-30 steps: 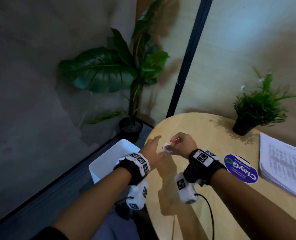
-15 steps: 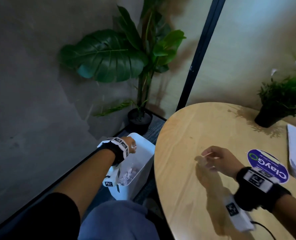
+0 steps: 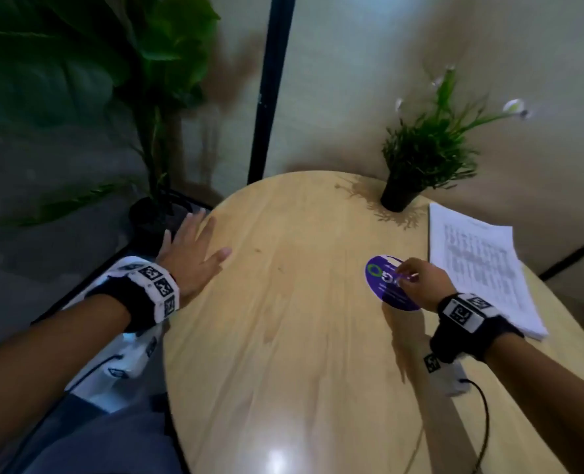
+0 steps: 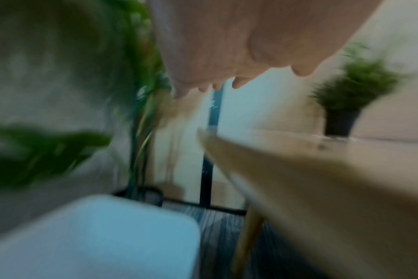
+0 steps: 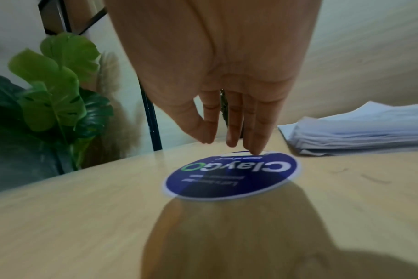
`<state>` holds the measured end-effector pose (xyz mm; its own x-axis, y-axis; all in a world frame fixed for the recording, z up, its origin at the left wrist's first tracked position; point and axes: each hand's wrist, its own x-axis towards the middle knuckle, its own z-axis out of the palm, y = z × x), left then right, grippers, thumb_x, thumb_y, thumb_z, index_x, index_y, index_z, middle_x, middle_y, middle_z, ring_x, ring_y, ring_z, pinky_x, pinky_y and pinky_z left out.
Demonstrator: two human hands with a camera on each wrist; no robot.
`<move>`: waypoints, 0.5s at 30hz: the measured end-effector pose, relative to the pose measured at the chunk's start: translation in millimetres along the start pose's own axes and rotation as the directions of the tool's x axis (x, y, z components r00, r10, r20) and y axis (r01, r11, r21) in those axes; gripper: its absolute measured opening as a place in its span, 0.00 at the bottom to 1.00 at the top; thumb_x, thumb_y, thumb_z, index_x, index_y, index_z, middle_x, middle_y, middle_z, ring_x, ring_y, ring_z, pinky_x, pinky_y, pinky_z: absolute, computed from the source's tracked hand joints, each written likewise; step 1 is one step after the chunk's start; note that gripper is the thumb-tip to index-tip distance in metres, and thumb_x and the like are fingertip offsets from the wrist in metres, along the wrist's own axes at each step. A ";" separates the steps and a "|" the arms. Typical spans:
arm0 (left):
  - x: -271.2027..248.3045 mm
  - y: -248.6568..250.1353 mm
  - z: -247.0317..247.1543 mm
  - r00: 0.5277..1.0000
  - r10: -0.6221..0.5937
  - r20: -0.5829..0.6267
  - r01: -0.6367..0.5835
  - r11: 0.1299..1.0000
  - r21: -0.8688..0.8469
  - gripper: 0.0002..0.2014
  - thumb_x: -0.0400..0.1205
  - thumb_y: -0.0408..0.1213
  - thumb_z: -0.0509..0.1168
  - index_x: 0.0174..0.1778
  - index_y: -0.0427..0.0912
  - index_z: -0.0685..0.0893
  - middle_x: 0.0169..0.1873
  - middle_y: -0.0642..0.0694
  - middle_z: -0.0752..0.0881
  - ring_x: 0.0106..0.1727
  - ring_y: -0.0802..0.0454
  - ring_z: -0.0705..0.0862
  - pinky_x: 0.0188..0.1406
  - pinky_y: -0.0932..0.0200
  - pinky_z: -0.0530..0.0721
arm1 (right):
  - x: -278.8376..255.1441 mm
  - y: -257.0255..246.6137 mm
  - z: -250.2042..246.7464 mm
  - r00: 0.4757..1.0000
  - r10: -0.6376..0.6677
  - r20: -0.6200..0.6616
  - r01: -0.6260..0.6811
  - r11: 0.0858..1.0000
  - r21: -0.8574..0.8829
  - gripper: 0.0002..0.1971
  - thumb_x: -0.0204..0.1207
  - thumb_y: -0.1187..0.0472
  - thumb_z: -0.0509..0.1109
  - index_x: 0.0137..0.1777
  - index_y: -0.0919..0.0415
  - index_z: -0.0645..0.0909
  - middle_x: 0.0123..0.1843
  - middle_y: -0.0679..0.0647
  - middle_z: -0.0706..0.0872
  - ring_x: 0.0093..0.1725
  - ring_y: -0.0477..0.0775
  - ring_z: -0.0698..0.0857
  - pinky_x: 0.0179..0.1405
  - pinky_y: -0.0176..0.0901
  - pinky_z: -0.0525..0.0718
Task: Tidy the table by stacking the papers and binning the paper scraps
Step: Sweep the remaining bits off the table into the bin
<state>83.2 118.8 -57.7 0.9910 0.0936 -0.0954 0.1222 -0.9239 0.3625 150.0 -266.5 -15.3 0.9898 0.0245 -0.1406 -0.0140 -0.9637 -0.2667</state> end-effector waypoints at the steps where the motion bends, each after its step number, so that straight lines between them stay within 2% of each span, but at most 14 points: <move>1: 1.7 11.2 -0.1 0.996 0.065 0.059 -0.069 0.995 0.077 0.41 0.79 0.65 0.43 0.84 0.46 0.45 0.84 0.48 0.40 0.85 0.49 0.39 0.82 0.39 0.41 | 4.6 6.0 -2.0 1.000 0.002 -0.006 -0.002 1.000 -0.021 0.13 0.78 0.61 0.66 0.62 0.62 0.81 0.63 0.64 0.84 0.61 0.65 0.82 0.56 0.47 0.77; 3: 2.5 24.2 2.0 0.970 0.117 0.213 -0.167 0.959 0.231 0.42 0.78 0.66 0.38 0.84 0.45 0.39 0.84 0.47 0.37 0.85 0.50 0.38 0.82 0.41 0.41 | 13.6 13.4 -5.4 1.000 0.010 0.009 -0.010 0.998 -0.063 0.18 0.82 0.56 0.62 0.69 0.63 0.76 0.68 0.66 0.79 0.65 0.65 0.79 0.61 0.50 0.77; 5: 2.3 29.8 5.3 0.933 0.082 0.350 -0.193 0.935 0.297 0.41 0.82 0.65 0.41 0.83 0.43 0.34 0.83 0.46 0.35 0.85 0.49 0.37 0.83 0.44 0.43 | 23.7 19.0 -7.9 0.998 0.024 0.066 -0.018 0.996 -0.089 0.23 0.84 0.52 0.58 0.75 0.64 0.70 0.74 0.66 0.73 0.71 0.65 0.75 0.67 0.51 0.74; 8: 1.9 35.2 6.0 0.895 0.048 0.443 -0.226 0.906 0.359 0.46 0.79 0.68 0.40 0.81 0.40 0.31 0.83 0.44 0.33 0.85 0.49 0.37 0.84 0.48 0.45 | 41.8 26.8 -8.9 0.989 0.017 0.147 0.004 0.991 -0.137 0.30 0.84 0.47 0.55 0.79 0.66 0.62 0.80 0.63 0.65 0.78 0.63 0.67 0.74 0.52 0.68; 9: 2.9 37.6 4.7 0.887 0.050 0.459 -0.241 0.898 0.368 0.50 0.74 0.73 0.36 0.81 0.39 0.30 0.83 0.44 0.32 0.85 0.49 0.36 0.84 0.48 0.45 | 46.9 28.7 -9.3 0.988 0.018 0.155 0.005 0.989 -0.149 0.31 0.84 0.45 0.54 0.79 0.67 0.60 0.81 0.62 0.62 0.79 0.62 0.65 0.75 0.52 0.66; 11: 7.1 45.0 1.8 0.867 0.071 0.494 -0.274 0.895 0.353 0.64 0.55 0.83 0.23 0.81 0.39 0.29 0.82 0.45 0.31 0.85 0.50 0.36 0.84 0.49 0.45 | 57.8 33.0 -8.9 0.988 0.025 0.149 -0.002 0.988 -0.154 0.33 0.84 0.45 0.54 0.80 0.68 0.56 0.82 0.63 0.59 0.81 0.62 0.61 0.77 0.52 0.63; 12: 10.0 48.8 1.4 0.856 0.080 0.511 -0.289 0.894 0.344 0.71 0.45 0.84 0.19 0.80 0.40 0.29 0.82 0.45 0.30 0.85 0.50 0.35 0.84 0.49 0.45 | 62.9 34.1 -7.9 0.989 0.031 0.144 -0.008 0.988 -0.155 0.33 0.83 0.46 0.55 0.79 0.69 0.56 0.82 0.63 0.60 0.80 0.62 0.61 0.76 0.52 0.64; 13: 13.7 53.3 2.2 0.848 0.088 0.523 -0.302 0.891 0.340 0.73 0.40 0.84 0.17 0.80 0.40 0.29 0.82 0.45 0.30 0.84 0.50 0.35 0.84 0.50 0.45 | 69.2 36.1 -6.0 0.990 0.034 0.139 -0.013 0.988 -0.153 0.33 0.83 0.45 0.56 0.78 0.68 0.58 0.80 0.64 0.62 0.79 0.63 0.64 0.74 0.53 0.66; 15: 21.4 63.3 4.9 0.837 0.108 0.537 -0.330 0.882 0.336 0.74 0.39 0.84 0.16 0.80 0.40 0.28 0.82 0.46 0.30 0.84 0.51 0.35 0.83 0.51 0.44 | 82.6 39.7 0.0 0.986 0.051 0.157 -0.025 0.987 -0.160 0.33 0.81 0.42 0.57 0.75 0.68 0.62 0.77 0.64 0.67 0.75 0.64 0.69 0.71 0.56 0.70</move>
<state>111.9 60.5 -41.4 0.8132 -0.2208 -0.5385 -0.2373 -0.9706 0.0396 231.2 -302.8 -37.6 0.9533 0.0170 -0.3016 -0.0160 -0.9942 -0.1066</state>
